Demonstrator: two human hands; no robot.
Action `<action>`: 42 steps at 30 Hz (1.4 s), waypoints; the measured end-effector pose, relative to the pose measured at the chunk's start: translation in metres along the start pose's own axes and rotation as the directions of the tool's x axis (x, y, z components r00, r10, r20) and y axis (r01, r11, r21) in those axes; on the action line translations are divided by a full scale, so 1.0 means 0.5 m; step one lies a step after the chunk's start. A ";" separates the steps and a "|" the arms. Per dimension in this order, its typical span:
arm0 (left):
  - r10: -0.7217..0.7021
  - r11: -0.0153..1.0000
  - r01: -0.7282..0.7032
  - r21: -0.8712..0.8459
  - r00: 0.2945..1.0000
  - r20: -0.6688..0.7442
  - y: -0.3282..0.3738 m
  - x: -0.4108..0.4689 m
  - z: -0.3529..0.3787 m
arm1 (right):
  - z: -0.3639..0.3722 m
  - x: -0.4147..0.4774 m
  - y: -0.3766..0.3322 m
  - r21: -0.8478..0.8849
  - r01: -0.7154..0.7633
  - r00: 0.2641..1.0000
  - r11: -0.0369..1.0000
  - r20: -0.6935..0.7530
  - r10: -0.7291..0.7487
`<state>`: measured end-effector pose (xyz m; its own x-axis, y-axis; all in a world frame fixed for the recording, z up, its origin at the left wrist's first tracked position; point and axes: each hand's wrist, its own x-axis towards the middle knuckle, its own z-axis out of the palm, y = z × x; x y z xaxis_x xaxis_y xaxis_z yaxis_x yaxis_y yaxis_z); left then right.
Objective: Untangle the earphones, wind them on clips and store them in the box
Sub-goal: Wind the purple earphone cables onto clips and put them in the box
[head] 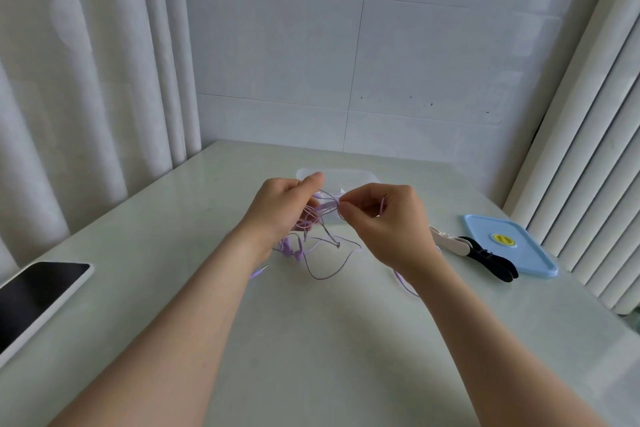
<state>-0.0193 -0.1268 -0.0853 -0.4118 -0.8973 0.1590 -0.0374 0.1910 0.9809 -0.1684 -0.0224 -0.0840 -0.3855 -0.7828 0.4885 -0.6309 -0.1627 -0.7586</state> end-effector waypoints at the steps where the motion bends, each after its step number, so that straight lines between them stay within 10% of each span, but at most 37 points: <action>1: -0.012 1.000 0.012 0.012 1.000 0.000 0.002 -0.001 -0.002 | -0.001 0.001 0.000 0.018 -0.002 1.000 1.000 -0.011 0.002; 22: -0.043 0.913 0.078 -0.400 0.994 0.096 0.002 0.013 -0.025 | -0.021 0.006 0.008 0.230 -0.147 0.982 0.962 0.152 0.114; 30: 0.021 0.989 -0.055 -0.138 0.971 -0.237 -0.024 0.025 -0.029 | -0.019 0.016 0.014 0.246 -0.216 0.976 0.945 0.029 0.216; 37: 0.153 0.984 -0.176 -0.029 0.913 -0.378 -0.033 0.033 -0.038 | -0.013 0.023 0.000 0.622 -0.283 0.932 0.730 0.000 0.361; 42: 0.343 0.888 -0.138 0.439 0.836 -0.429 -0.025 0.020 -0.033 | -0.024 0.023 -0.015 0.804 -0.187 0.907 0.564 -0.079 0.414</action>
<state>-0.0079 -0.1447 -0.0943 0.0338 -0.8553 0.5171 -0.3761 0.4685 0.7995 -0.1764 -0.0230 -0.0674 -0.6642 -0.7295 0.1632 0.2574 -0.4282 -0.8663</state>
